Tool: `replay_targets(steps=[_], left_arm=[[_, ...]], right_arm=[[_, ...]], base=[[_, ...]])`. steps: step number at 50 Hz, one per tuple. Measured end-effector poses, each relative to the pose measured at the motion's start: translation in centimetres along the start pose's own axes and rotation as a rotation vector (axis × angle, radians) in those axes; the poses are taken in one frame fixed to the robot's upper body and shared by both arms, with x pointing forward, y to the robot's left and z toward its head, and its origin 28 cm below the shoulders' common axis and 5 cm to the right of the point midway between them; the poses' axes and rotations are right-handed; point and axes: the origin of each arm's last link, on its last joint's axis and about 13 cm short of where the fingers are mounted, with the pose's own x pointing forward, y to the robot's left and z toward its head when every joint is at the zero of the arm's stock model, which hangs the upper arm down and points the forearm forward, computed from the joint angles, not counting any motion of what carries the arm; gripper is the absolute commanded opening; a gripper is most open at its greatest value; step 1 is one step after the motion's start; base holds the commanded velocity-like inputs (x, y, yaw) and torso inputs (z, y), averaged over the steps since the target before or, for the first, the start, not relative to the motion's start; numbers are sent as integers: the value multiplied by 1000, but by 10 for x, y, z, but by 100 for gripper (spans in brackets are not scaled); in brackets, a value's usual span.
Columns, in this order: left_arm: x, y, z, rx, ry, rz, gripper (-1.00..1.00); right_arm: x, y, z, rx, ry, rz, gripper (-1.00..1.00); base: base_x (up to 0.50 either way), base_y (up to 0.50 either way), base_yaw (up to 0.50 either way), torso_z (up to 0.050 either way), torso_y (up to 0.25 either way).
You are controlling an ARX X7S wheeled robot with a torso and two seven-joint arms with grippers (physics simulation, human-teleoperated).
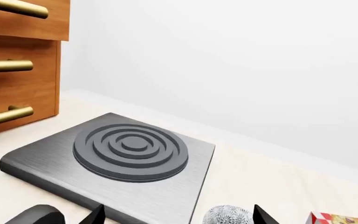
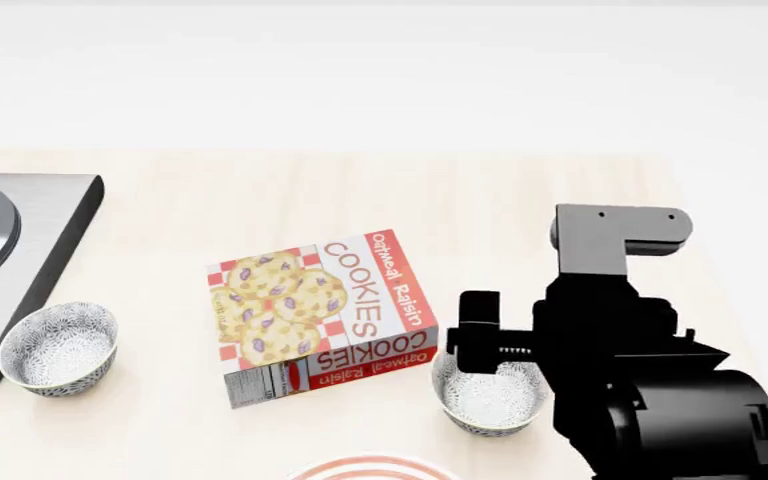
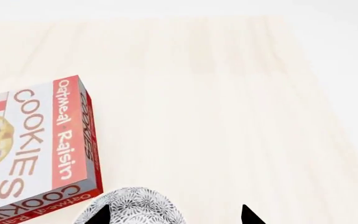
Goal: Pick the akita bowl next to the plate and place it on the plate.
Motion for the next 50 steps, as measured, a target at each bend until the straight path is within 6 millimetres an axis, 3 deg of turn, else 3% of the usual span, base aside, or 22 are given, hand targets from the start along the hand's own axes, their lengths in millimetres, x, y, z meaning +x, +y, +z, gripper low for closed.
replay_targets(steps=[26,50], left_arm=[[0,0,1,-2,1,1,100],[2,1,-2,-3,2,2,100]], right_arm=[[16,-2,7,49,85,38,100],[22,-9,-5,52,172,4,100]], base=[[0,0,0,0,0],[0,0,0,0,0]])
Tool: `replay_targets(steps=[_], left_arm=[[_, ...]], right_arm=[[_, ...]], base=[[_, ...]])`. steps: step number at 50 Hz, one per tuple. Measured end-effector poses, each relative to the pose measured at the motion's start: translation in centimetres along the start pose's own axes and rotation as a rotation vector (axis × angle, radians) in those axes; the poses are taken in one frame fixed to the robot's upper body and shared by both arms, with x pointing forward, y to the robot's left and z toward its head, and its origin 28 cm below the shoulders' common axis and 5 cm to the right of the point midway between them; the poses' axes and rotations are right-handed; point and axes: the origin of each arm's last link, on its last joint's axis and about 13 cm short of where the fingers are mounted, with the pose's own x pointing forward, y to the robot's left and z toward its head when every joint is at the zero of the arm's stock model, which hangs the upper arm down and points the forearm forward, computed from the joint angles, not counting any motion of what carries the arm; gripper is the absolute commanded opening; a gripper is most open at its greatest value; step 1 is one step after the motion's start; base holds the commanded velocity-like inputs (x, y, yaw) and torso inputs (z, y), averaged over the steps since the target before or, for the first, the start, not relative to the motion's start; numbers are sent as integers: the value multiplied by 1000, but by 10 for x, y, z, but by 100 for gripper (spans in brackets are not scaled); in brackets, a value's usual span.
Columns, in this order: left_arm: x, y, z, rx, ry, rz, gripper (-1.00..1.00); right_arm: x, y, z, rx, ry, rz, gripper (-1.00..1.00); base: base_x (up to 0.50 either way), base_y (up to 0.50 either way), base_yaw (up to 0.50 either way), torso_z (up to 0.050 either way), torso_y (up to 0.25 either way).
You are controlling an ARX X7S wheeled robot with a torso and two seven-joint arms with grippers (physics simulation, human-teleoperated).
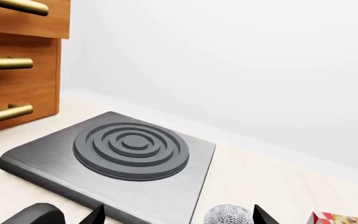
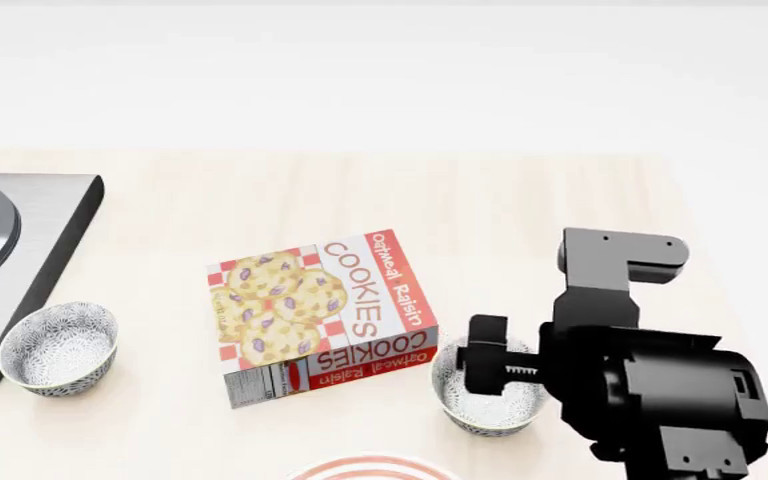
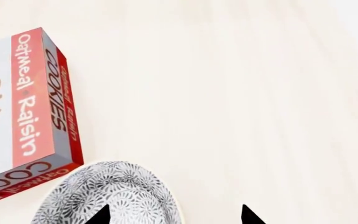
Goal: Pick the akita bowl next to the plate and place it on the plate.
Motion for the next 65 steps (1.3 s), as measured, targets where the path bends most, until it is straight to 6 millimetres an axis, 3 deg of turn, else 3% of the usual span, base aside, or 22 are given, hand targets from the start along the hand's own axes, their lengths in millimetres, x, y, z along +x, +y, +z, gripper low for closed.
replay_targets(steps=[65], left_arm=[[-1,0,1,1,0,3,100]], right_arm=[[15,-6,-24,77,103,46,100]], base=[[0,0,0,0,0]])
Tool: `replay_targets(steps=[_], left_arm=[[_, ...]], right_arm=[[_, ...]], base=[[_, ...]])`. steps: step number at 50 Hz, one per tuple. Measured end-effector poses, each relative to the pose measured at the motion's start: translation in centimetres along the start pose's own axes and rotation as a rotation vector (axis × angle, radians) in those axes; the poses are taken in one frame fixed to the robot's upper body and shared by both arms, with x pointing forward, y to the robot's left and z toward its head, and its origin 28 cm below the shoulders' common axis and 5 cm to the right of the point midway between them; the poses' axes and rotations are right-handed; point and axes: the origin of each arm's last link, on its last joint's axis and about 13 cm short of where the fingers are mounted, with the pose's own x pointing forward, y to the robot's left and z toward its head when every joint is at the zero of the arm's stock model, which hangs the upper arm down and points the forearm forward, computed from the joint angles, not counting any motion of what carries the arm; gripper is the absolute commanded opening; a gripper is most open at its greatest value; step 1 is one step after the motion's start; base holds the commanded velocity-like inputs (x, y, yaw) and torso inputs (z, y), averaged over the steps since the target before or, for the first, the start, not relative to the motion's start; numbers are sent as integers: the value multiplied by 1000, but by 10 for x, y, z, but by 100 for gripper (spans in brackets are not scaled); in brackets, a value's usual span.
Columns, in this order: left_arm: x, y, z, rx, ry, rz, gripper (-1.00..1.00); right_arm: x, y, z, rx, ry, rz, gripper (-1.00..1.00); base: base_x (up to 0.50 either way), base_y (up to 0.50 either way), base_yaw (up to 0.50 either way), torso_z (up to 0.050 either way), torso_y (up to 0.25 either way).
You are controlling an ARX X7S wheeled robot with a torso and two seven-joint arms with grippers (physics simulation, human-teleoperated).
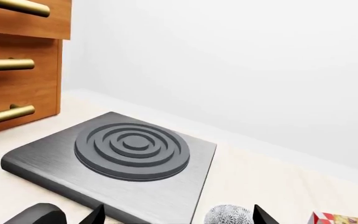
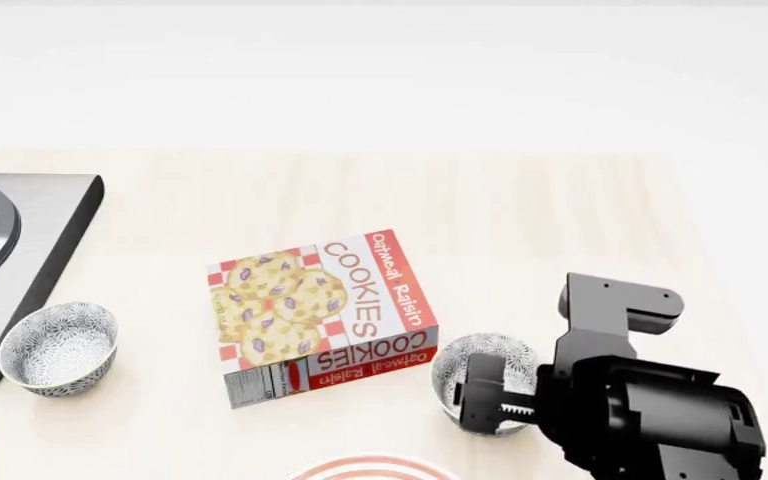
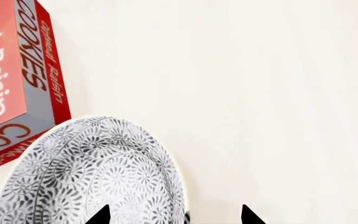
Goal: Pick the akita bowl next to the plate and place it on the plate.
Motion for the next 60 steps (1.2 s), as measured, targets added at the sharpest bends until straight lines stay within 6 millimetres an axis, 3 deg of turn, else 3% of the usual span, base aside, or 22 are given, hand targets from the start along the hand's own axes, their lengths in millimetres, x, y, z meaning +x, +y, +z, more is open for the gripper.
replay_targets(steps=[20,21,43,60], left_arm=[[1,0,-1,0,0,0,100],[1,0,-1,0,0,0,100],[1,0,0,-2,1,0,100],[1,0,0,-3,3,0,100]], right_arm=[[3,0,-2,13,11,18,100],[3,0,-2,14,11,18,-100],[-5,4,1,-15,-65,-9,-100],[-50,17,15,-109,-261,-39,-100]], base=[[0,0,0,0,0],[0,0,0,0,0],[0,0,0,0,0],[0,0,0,0,0]])
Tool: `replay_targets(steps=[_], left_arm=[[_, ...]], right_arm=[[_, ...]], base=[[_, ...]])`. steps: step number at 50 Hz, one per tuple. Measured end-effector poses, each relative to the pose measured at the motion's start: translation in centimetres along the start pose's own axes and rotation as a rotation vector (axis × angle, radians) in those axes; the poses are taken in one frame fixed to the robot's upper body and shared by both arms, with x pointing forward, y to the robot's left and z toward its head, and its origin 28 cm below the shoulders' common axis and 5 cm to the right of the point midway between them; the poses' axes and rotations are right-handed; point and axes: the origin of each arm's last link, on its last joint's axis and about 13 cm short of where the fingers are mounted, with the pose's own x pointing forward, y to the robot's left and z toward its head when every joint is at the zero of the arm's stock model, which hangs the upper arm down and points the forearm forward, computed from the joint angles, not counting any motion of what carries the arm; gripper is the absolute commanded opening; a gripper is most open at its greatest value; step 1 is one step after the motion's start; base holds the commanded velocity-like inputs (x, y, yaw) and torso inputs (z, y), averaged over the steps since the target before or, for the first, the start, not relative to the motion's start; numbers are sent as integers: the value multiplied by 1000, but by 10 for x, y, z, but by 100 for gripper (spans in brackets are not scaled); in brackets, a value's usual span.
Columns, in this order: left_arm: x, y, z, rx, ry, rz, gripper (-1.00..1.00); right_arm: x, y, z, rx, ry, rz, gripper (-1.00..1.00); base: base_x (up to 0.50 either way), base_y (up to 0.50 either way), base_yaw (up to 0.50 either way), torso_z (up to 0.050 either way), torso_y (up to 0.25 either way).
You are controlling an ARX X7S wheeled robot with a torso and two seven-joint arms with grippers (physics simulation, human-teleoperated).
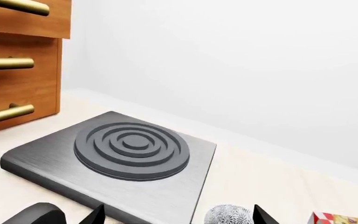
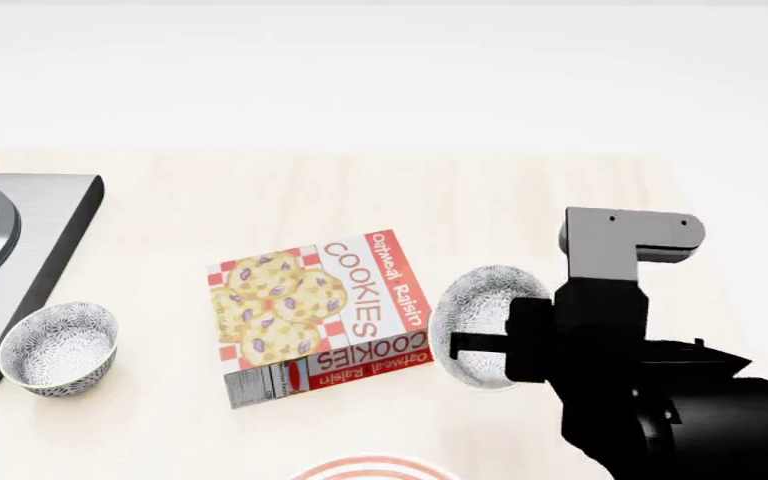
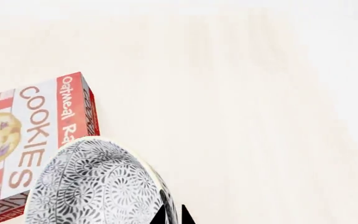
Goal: Pick the akita bowl next to the plate and place it on the plate.
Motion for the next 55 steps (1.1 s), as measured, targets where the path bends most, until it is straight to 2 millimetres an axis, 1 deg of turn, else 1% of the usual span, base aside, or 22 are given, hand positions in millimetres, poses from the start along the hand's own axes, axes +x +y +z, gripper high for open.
replay_targets(steps=[7,14,20,26,38,55], left_arm=[[0,0,1,-1,1,0,100],[0,0,0,-1,1,1,100],[0,0,0,-1,1,1,100],[0,0,0,-1,1,2,100],[-1,0,0,-1,1,2,100],[-1,0,2,-2,2,2,100]], right_arm=[[-21,4,14,-22,-76,5,-100],[-39,8,23,-34,-129,19,-100],[-52,10,29,-22,-137,50,-100],[-63,10,32,10,-109,105,-100],[-79,11,30,32,-21,214,-100],[-86,10,16,26,80,312,-100]], base=[[0,0,0,0,0],[0,0,0,0,0],[0,0,0,0,0],[0,0,0,0,0],[0,0,0,0,1],[0,0,0,0,0]])
